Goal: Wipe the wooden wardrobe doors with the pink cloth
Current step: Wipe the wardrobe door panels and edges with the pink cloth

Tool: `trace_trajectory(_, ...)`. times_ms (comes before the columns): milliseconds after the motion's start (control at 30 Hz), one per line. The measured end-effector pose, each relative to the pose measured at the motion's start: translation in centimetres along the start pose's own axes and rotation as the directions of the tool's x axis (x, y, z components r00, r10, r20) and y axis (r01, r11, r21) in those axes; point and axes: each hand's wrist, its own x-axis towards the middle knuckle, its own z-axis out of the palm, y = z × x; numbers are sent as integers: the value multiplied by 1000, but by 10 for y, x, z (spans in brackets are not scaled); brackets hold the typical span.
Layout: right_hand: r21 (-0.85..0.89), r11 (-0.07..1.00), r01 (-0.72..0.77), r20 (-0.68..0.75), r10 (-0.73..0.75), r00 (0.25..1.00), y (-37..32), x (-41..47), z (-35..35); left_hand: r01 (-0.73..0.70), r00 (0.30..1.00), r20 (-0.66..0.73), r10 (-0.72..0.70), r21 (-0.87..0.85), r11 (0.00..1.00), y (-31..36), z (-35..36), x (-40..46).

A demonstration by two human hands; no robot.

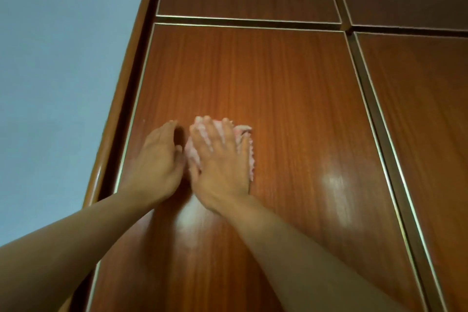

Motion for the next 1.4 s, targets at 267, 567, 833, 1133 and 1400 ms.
trace_trajectory(267,-50,996,-78,-33,77,997,143,-56,-21,91,991,81,-109,199,976,29,22,-16)
trace_trajectory(567,-20,986,-166,-92,164,982,226,-141,-26,-107,979,200,48,296,949,104,77,-23)
trace_trajectory(833,26,991,-128,-58,130,990,258,-10,-57,-101,984,171,50,301,948,150,110,39)
trace_trajectory(1133,-19,991,-131,-22,131,991,267,66,-76,-72,988,153,26,300,951,120,88,53)
trace_trajectory(1400,-60,962,268,17,-267,963,172,-34,-33,-73,981,193,6,345,936,90,62,-20)
